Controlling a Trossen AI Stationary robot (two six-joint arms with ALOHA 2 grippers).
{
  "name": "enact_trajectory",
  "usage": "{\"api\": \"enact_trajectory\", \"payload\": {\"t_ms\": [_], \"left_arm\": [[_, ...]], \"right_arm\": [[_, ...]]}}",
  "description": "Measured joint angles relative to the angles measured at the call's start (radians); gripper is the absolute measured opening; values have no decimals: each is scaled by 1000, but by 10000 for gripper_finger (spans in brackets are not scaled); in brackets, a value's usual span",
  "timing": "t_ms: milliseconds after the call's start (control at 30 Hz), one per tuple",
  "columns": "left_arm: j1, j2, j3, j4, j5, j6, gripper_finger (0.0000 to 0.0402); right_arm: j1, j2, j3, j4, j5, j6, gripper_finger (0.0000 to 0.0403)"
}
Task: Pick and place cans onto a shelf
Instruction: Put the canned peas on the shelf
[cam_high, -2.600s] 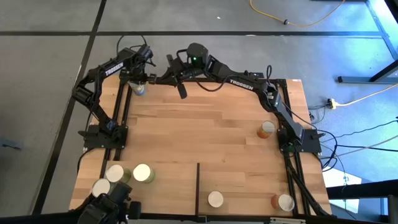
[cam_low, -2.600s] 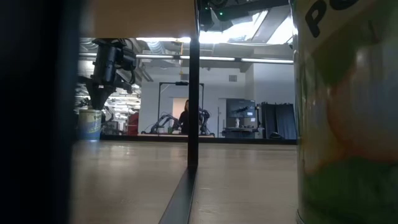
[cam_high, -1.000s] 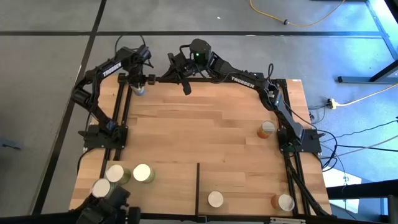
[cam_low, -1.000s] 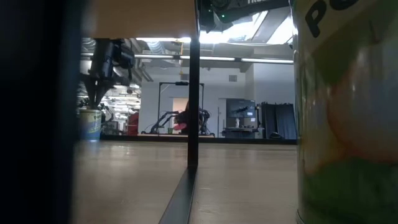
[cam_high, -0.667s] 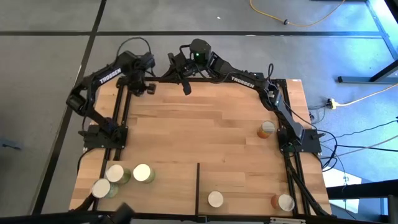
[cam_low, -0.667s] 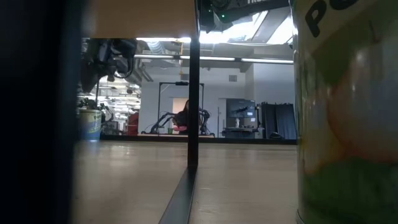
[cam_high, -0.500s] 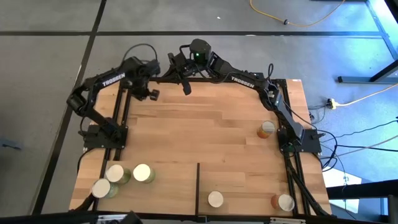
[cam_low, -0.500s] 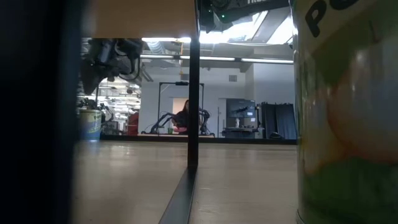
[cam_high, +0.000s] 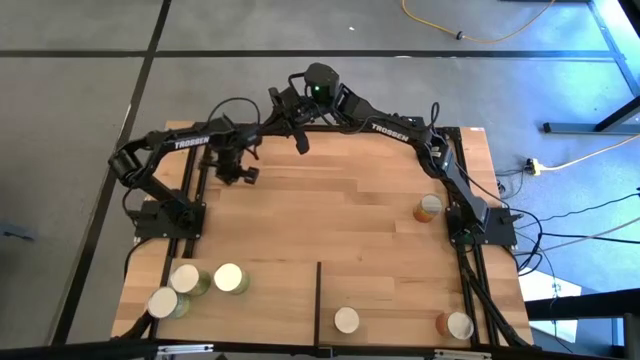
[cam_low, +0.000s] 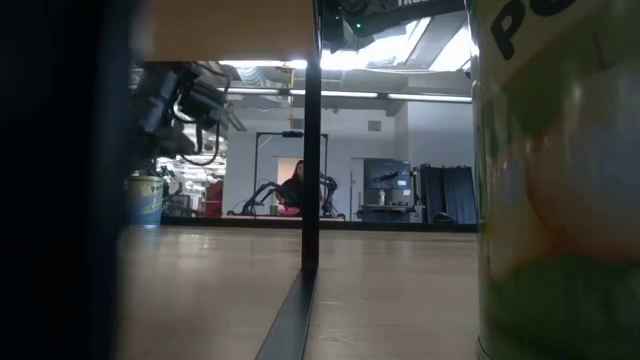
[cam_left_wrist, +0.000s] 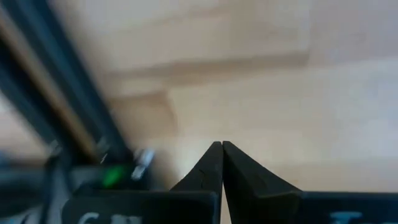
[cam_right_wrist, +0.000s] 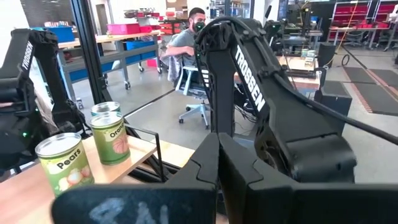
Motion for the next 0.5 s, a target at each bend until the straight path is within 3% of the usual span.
{"api": "enact_trajectory", "payload": {"t_ms": [200,500], "left_arm": [[30,0,-35,190,-6,0,0],[79,0,-20,308,-37,5,0]], "right_arm": [[0,0,0,0,0,-3,10],[0,0,0,0,0,-15,10]]}}
